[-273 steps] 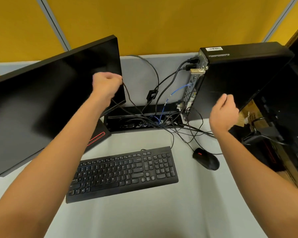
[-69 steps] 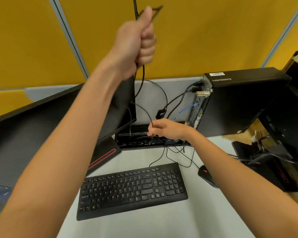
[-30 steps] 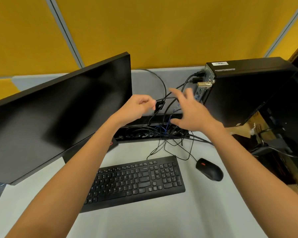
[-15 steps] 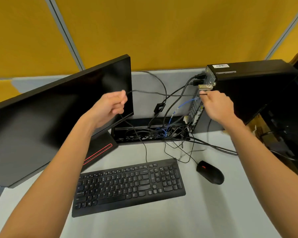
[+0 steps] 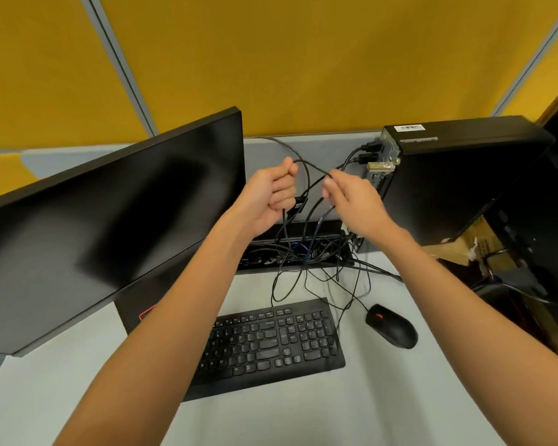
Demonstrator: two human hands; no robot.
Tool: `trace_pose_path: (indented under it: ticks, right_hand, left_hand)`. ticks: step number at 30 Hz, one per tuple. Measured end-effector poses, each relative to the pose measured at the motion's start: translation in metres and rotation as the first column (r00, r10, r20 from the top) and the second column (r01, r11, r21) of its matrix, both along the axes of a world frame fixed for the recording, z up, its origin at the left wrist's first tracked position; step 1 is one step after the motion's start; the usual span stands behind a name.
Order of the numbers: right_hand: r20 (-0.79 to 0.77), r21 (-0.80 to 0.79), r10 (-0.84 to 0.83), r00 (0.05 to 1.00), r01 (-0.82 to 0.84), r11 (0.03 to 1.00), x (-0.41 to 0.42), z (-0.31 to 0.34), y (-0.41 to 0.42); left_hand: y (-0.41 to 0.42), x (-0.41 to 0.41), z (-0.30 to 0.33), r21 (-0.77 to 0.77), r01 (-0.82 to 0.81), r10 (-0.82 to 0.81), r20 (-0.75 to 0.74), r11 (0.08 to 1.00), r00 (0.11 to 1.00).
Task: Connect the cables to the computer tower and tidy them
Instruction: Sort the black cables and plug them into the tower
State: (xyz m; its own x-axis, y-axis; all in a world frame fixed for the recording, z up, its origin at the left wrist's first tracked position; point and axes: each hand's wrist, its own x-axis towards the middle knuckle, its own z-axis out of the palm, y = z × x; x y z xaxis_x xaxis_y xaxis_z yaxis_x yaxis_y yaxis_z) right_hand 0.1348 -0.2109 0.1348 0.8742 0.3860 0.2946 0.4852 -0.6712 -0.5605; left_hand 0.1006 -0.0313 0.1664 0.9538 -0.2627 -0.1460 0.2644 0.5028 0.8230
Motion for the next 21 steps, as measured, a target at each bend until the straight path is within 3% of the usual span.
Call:
trace_pose_path:
  ticks: [2, 5, 7, 9, 11, 13, 15, 17, 21]
  right_hand:
    - [-0.046, -0.258, -0.073, 0.996, 0.058, 0.964, -0.002, -0.021, 0.004]
    - [-0.259, -0.58, -0.072, 0.963, -0.095, 0.809, -0.02, -0.053, 0.014]
    - [-0.353, -0.664, -0.023, 0.935, -0.233, 0.71, -0.036, -0.065, 0.022]
    - [-0.391, -0.686, 0.071, 0.918, -0.341, 0.643, -0.047, -0.066, 0.034]
    - [-0.357, -0.696, 0.165, 0.92, -0.379, 0.61, -0.051, -0.059, 0.043]
    - [-0.25, -0.689, 0.231, 0.94, -0.341, 0.64, -0.047, -0.046, 0.042]
    - [-0.13, -0.67, 0.258, 0.957, -0.277, 0.689, -0.037, -0.031, 0.033]
    - [-0.017, -0.615, 0.228, 0.973, -0.19, 0.765, -0.024, -0.02, 0.018]
    - [0.19, -0.381, 0.168, 0.967, -0.085, 0.921, -0.002, -0.021, -0.013]
  left_hand:
    - [0.004, -0.001, -0.005, -0.208, -0.082, 0.078, -0.029, 0.975, 0.997]
    - [0.011, 0.0, -0.009, -0.249, -0.232, 0.243, 0.011, 0.94, 0.97]
    - [0.011, 0.003, -0.017, -0.089, -0.239, 0.245, 0.073, 0.967, 0.967]
    - [0.007, 0.002, -0.027, 0.215, -0.2, 0.174, 0.134, 0.956, 0.976]
    - [0.0, -0.003, -0.039, 0.553, -0.121, 0.011, 0.198, 0.824, 0.98]
    - [-0.004, -0.007, -0.054, 0.776, -0.022, -0.195, 0.186, 0.63, 0.963]
    - [-0.002, -0.009, -0.069, 0.859, 0.077, -0.285, 0.083, 0.506, 0.955]
    - [-0.003, -0.012, -0.079, 0.834, 0.188, -0.293, -0.033, 0.518, 0.956]
    - [-0.003, -0.021, -0.08, 0.721, 0.347, -0.397, -0.108, 0.599, 0.911]
